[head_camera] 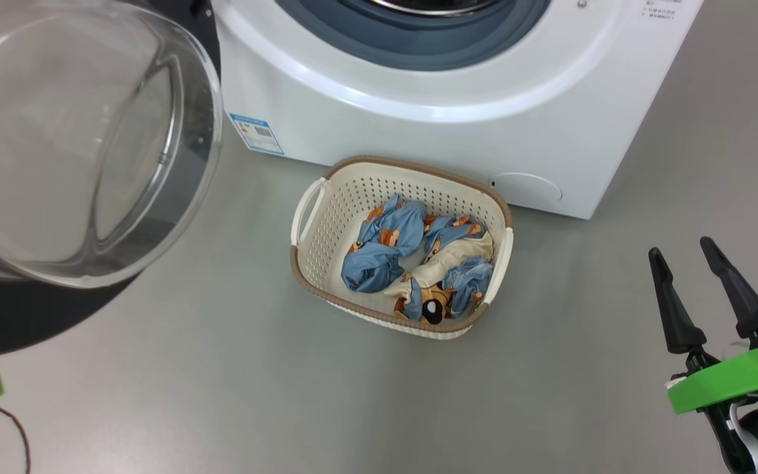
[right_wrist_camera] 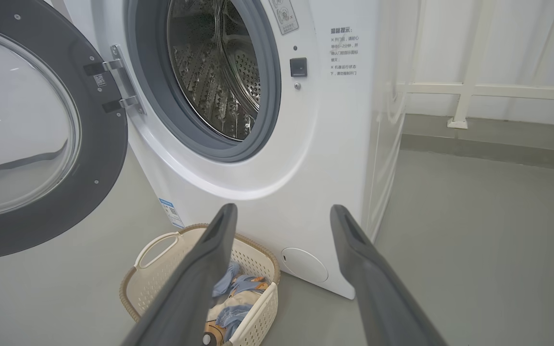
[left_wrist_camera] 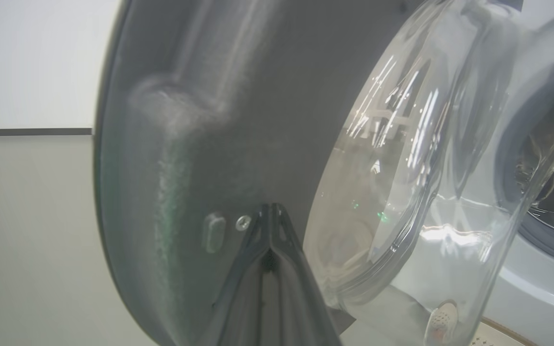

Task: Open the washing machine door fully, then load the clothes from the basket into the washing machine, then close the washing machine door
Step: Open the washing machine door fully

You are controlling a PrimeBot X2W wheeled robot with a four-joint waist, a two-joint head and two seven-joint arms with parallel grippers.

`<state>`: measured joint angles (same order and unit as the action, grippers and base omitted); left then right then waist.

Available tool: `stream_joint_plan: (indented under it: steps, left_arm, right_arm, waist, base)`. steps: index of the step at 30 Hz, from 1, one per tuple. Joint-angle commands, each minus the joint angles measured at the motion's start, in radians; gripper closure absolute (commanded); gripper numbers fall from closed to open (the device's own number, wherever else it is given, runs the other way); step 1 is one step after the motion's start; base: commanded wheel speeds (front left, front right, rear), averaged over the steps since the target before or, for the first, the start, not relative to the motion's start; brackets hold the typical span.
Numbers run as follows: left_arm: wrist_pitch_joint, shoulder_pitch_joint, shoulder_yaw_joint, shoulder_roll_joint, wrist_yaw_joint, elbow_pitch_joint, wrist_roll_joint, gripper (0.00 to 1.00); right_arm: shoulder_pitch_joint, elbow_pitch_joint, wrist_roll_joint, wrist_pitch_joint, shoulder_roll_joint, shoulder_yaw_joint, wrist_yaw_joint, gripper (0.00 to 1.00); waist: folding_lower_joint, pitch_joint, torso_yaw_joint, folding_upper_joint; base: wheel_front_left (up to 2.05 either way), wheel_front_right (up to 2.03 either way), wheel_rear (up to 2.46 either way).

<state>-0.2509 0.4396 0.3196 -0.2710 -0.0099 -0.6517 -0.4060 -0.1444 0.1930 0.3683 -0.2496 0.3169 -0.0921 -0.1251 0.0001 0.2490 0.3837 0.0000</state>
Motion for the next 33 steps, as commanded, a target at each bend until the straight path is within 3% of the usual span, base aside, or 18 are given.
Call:
stream_joint_plan:
  steps: [1,17,33]
  left_arm:
    - [-0.011,0.041,0.064,-0.077,-0.005,-0.003,0.015,1.00]
    - [-0.011,0.144,0.207,-0.118,-0.042,-0.117,0.120,1.00]
    - [-0.011,0.213,0.304,-0.110,-0.018,-0.140,0.219,1.00]
  right_arm:
    - [-0.026,-0.026,-0.006,-0.012,0.022,-0.019,-0.006,0.00]
    - [-0.057,-0.039,-0.009,-0.012,0.041,-0.012,-0.006,0.00]
    - [-0.085,-0.047,-0.010,-0.012,0.056,-0.017,-0.006,0.00]
  waist:
    - [-0.0001,0.024,-0.008,0.0000]
    - [-0.0001,0.091,-0.019,0.0000]
    - [-0.0001,0.146,-0.032,0.0000]
  base:
    - [0.00,0.00,0.00]
    - [0.00,0.00,0.00]
    - [0.00,0.00,0.00]
